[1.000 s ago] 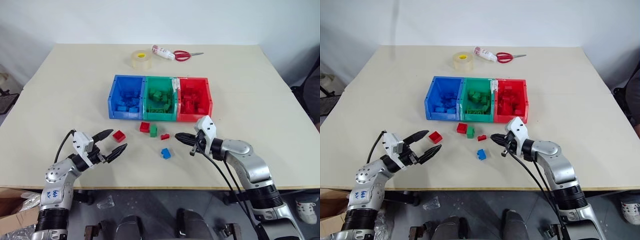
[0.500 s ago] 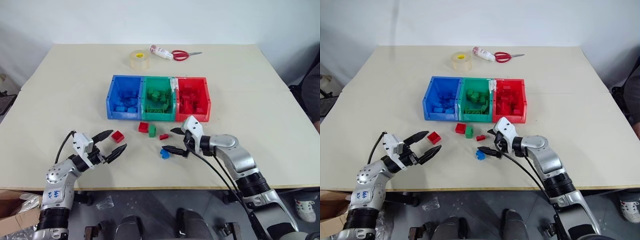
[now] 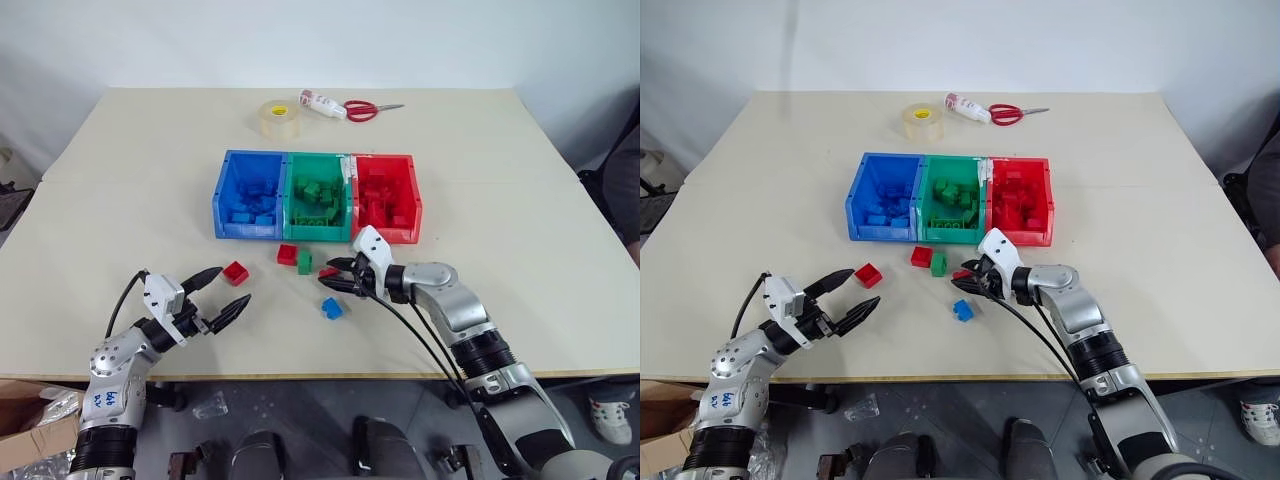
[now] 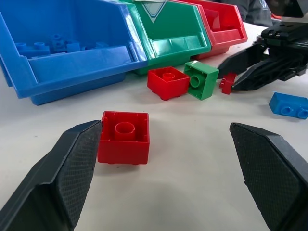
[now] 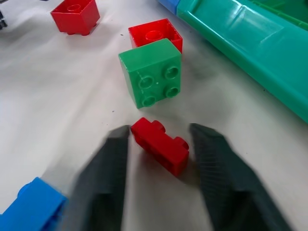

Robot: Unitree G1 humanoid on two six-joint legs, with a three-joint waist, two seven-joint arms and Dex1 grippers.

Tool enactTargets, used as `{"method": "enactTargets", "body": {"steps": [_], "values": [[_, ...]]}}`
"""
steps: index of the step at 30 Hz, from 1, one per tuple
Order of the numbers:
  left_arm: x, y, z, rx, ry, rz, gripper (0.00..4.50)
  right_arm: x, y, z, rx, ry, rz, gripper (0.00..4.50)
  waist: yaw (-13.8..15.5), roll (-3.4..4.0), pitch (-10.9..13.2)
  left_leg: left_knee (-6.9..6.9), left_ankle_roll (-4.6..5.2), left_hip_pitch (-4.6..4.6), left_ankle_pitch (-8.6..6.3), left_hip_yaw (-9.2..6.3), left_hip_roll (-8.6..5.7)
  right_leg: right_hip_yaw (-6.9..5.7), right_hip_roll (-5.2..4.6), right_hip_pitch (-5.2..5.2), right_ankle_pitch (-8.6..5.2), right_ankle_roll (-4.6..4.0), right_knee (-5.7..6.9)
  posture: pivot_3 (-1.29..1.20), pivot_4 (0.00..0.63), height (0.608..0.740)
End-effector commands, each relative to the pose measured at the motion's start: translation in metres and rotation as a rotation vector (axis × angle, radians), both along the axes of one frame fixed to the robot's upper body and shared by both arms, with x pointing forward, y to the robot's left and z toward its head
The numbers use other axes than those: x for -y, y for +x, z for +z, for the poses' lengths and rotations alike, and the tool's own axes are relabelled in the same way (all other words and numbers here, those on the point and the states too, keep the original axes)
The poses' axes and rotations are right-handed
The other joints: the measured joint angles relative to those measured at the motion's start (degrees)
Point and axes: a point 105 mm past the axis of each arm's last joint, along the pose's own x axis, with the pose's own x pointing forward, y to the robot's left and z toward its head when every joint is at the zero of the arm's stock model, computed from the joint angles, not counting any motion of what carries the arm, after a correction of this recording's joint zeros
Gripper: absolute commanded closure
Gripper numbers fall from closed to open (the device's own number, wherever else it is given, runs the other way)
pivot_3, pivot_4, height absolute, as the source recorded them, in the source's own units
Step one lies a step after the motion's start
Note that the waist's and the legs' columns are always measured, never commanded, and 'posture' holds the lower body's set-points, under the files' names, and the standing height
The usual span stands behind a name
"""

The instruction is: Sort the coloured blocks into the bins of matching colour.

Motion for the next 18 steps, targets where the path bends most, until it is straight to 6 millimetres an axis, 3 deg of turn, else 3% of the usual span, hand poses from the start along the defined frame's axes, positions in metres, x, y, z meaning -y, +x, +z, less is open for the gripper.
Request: {"method": "enactTargets", "body": {"steps": [1,2,8,12,15,18], "values": [[0.0,0.0,0.012,0.057,-0.001,0.0,0.0,-0.001,-0.006,0.017,0.058,0.019,0.03,3.84,0.0,0.0,0.0,0.0,0.0,0.0,0.0,0.01,0.0,0.0,0.0,0.0,0.0,0.0,0.0,0.0,0.15,0.74],[0.0,0.001,0.012,0.056,-0.001,-0.002,0.0,0.0,-0.008,0.019,0.064,0.021,0.033,4.04,0.0,0.0,0.0,0.0,0.0,0.0,0.0,0.01,0.0,0.0,0.0,0.0,0.0,0.0,0.0,0.0,0.15,0.74],[0.003,0.003,0.012,0.054,-0.004,-0.014,0.0,0.004,-0.013,0.041,0.117,0.053,0.025,4.04,0.03,0.0,0.0,0.0,-0.01,0.0,-0.01,0.01,0.0,0.0,0.0,-0.01,0.0,0.0,0.0,0.0,0.15,0.74],[0.005,0.005,0.012,0.055,-0.006,-0.02,0.0,0.002,-0.007,0.067,0.175,0.104,0.008,4.04,0.03,0.0,0.0,0.0,-0.01,0.0,-0.01,0.01,0.0,0.0,0.0,-0.01,0.0,0.0,-0.01,0.0,0.15,0.74],[0.006,0.006,0.012,0.058,-0.006,-0.021,0.0,0.003,-0.003,0.075,0.191,0.114,-0.008,4.04,0.02,0.0,0.0,0.0,-0.01,0.0,-0.01,0.01,0.01,0.0,0.01,-0.02,0.0,-0.01,0.0,0.0,0.15,0.74],[0.006,0.005,0.012,0.062,-0.007,-0.02,0.0,0.016,0.011,0.094,0.235,0.157,-0.074,4.04,0.01,0.0,0.0,-0.02,-0.01,0.0,-0.01,0.02,0.02,0.0,0.02,-0.03,-0.01,-0.02,0.0,0.0,0.15,0.74]]}}
